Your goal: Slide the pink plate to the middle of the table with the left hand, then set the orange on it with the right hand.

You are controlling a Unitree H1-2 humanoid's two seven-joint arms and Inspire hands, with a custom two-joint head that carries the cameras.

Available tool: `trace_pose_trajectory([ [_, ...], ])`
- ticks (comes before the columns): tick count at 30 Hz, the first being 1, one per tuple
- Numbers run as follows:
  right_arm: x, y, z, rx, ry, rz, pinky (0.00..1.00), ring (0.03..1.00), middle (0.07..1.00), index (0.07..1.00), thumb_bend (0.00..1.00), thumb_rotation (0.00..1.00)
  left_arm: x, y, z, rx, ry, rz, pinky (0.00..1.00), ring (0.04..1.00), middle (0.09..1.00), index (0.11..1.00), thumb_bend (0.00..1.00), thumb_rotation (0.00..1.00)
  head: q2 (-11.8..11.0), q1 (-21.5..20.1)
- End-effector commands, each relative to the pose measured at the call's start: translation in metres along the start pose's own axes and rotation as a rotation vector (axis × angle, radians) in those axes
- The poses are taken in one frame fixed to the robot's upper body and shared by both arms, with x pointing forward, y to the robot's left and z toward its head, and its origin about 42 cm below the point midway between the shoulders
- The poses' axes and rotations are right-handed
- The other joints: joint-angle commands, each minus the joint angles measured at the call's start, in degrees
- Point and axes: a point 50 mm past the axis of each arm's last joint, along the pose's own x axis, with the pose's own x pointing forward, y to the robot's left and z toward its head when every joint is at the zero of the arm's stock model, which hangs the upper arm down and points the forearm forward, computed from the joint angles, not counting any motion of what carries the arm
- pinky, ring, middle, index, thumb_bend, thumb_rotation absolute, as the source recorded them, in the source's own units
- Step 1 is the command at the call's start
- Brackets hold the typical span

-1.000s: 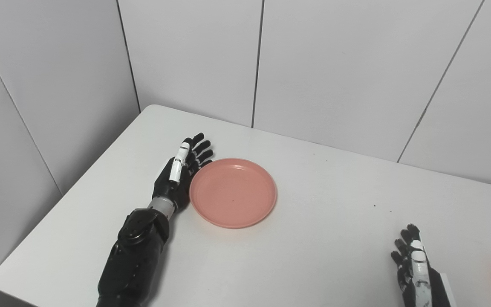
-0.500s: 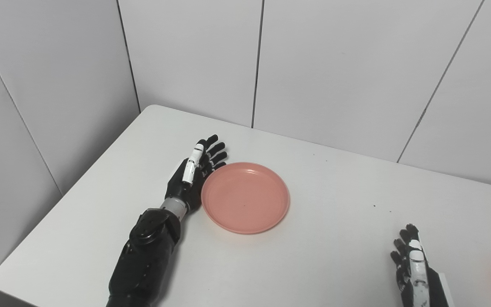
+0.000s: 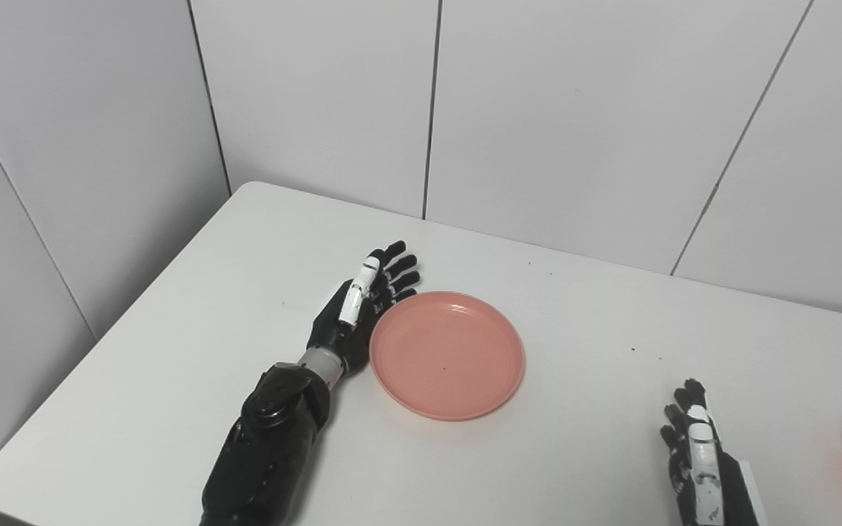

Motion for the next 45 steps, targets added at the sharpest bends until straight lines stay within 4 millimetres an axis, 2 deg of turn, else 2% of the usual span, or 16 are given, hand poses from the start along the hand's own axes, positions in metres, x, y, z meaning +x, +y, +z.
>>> trace_pose_trajectory([
  [1, 0.001, 0.007, 0.01, 0.016, -0.075, 0.021, 1.0, 1.0, 1.0, 1.0, 0.27, 1.0, -0.003, -0.009, -0.02, -0.006, 0.111, -0.004, 0.92, 0.91, 0.916, 0.901, 0.34, 1.0, 0.14, -0.13],
  [15, 0.001, 0.011, 0.012, 0.014, -0.079, 0.011, 1.0, 1.0, 1.0, 1.0, 0.27, 1.0, -0.006, -0.033, -0.04, 0.023, 0.159, -0.085, 0.91, 0.911, 0.914, 0.898, 0.35, 1.0, 1.41, -2.36],
  [24, 0.003, 0.017, 0.015, 0.009, -0.084, -0.005, 1.0, 1.0, 1.0, 1.0, 0.28, 1.0, -0.01, -0.063, -0.046, 0.017, 0.155, -0.095, 0.9, 0.916, 0.922, 0.905, 0.35, 1.0, 2.83, -4.3],
  [34, 0.004, 0.023, 0.02, 0.01, -0.094, -0.021, 1.0, 1.0, 1.0, 1.0, 0.29, 1.0, -0.015, -0.097, -0.048, 0.02, 0.149, -0.108, 0.89, 0.911, 0.921, 0.906, 0.36, 1.0, 4.6, -6.82],
  [45, 0.006, 0.033, 0.024, 0.007, -0.095, -0.033, 1.0, 1.0, 1.0, 1.0, 0.3, 1.0, -0.024, -0.113, -0.043, 0.009, 0.131, -0.105, 0.9, 0.919, 0.931, 0.92, 0.37, 1.0, 7.1, -10.42],
])
